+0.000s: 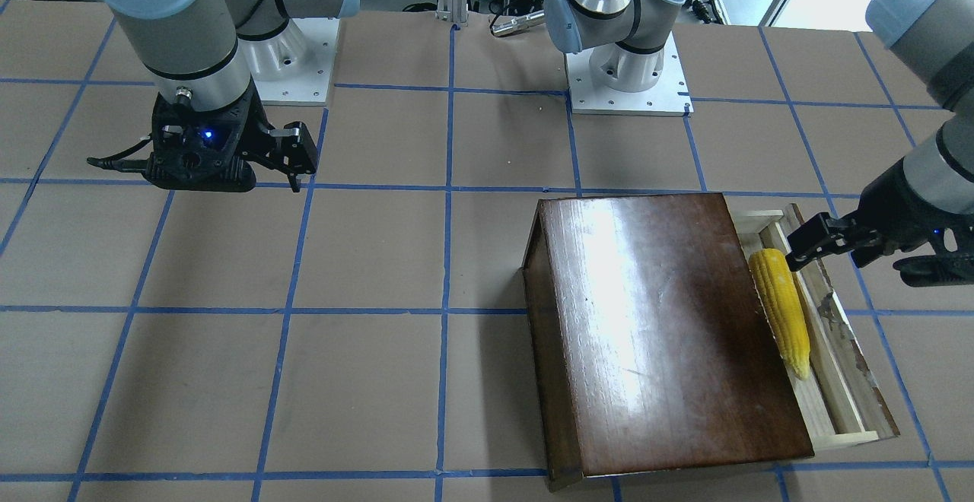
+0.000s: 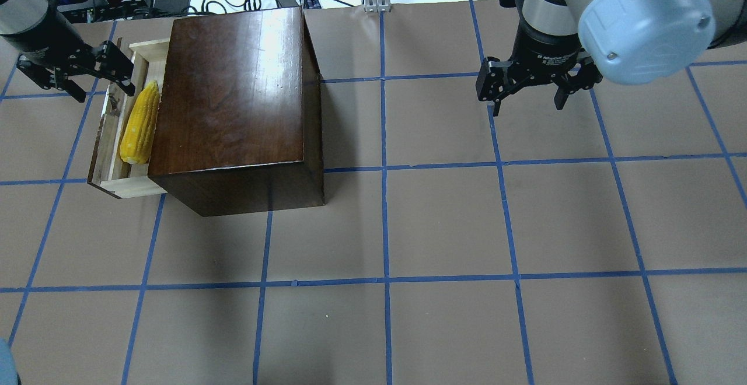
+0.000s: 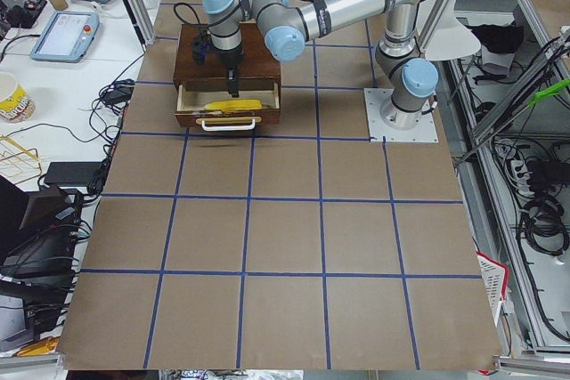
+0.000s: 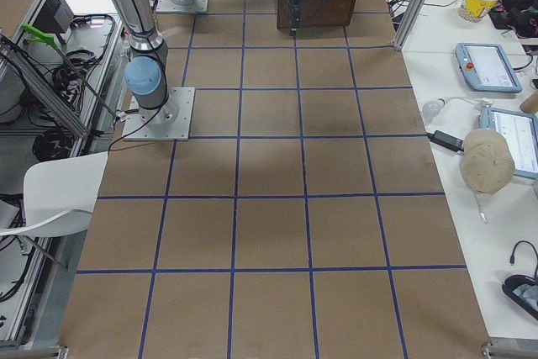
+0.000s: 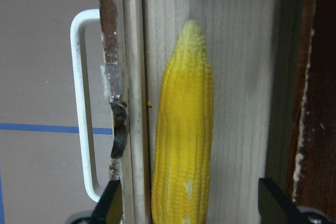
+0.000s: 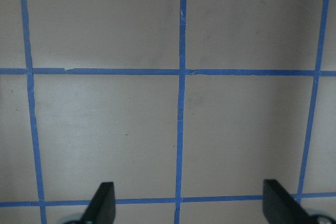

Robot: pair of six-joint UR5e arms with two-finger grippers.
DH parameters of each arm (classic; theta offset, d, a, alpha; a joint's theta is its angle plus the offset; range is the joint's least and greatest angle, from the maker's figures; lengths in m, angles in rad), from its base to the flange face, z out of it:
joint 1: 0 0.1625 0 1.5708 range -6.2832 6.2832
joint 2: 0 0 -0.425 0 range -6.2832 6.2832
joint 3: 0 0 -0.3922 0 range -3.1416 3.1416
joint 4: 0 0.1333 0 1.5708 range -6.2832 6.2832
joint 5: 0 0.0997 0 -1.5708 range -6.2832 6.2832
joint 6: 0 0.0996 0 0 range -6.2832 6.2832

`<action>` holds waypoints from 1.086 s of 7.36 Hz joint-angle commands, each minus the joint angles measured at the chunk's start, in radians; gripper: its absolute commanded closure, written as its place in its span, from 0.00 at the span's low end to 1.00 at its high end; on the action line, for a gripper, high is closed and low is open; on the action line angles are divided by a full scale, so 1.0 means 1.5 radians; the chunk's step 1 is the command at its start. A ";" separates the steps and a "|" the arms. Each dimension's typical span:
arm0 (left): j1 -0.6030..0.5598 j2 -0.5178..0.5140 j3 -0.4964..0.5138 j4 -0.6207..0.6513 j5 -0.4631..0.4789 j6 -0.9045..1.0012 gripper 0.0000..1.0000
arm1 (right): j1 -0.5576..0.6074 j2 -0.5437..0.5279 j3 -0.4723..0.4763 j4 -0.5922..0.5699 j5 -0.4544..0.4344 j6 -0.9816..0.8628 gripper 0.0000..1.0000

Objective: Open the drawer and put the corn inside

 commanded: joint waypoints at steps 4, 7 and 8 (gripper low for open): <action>-0.189 0.099 0.030 -0.091 0.008 -0.102 0.00 | 0.000 0.000 0.000 0.000 0.002 0.000 0.00; -0.240 0.154 -0.044 -0.086 0.015 -0.107 0.00 | 0.000 0.000 0.000 0.000 0.001 0.000 0.00; -0.236 0.161 -0.048 -0.081 0.015 -0.111 0.00 | 0.000 0.000 0.000 0.000 0.001 0.000 0.00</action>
